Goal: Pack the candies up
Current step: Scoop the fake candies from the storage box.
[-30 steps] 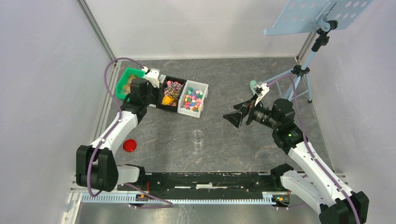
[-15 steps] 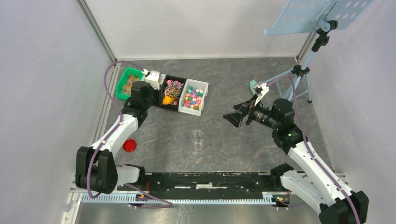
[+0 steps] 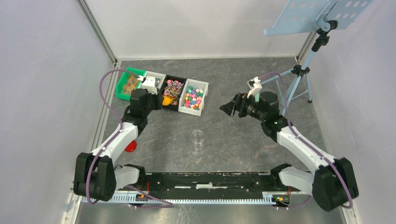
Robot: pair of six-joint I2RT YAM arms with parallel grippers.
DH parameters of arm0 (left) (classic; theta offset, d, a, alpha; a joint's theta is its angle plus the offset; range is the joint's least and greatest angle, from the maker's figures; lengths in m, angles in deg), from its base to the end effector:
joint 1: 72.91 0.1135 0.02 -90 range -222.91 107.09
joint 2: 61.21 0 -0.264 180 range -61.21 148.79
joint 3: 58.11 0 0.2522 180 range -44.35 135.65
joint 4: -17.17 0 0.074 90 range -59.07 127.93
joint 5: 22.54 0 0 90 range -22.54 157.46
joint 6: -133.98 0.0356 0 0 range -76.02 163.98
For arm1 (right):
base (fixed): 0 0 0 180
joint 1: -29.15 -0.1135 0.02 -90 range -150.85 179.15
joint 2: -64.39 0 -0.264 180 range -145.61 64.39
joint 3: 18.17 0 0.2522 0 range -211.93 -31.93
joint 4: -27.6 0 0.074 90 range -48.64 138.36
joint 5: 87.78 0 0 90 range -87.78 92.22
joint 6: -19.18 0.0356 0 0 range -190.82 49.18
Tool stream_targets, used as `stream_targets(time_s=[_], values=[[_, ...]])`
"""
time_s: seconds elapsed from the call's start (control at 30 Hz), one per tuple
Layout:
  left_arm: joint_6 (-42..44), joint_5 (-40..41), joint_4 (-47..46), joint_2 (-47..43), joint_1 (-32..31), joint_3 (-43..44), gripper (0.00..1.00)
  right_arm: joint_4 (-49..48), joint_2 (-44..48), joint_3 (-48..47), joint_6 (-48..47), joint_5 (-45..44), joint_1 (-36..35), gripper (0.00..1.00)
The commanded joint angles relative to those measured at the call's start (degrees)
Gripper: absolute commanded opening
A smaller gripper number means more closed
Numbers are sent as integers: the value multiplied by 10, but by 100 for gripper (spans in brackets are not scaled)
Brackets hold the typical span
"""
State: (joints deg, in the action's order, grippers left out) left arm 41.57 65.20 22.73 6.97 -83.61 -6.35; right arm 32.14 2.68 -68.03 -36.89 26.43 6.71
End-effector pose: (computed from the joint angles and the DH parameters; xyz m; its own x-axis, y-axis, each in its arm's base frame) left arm 0.2605 -0.0507 0.2463 -0.3768 0.0284 -0.9259 0.2058 0.9771 -0.0537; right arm 0.2198 0.1066 0.2641 -0.6137 0.2973 -0.7314 -0.4450 0.6350 0.6315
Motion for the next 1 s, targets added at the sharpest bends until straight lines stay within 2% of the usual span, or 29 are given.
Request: stream_targets(time_s=[0.0,0.13,0.4,0.57,0.8,0.97], values=[[-13,45,6,11,7,-33,2,-60,-92,-80,45,-74,-16,82],[-22,53,-23,11,7,-50,2,-76,-203,-155,51,-114,-46,78],[-24,58,-40,22,9,-50,2,-15,-412,-370,34,-172,-82,73],[-25,49,-39,27,10,-47,2,89,-502,-484,13,-218,-87,68],[-25,45,-36,28,11,-45,2,130,-516,-496,-2,-304,-88,66],[-30,42,-40,29,11,-45,2,106,-545,-496,17,-267,-87,62]])
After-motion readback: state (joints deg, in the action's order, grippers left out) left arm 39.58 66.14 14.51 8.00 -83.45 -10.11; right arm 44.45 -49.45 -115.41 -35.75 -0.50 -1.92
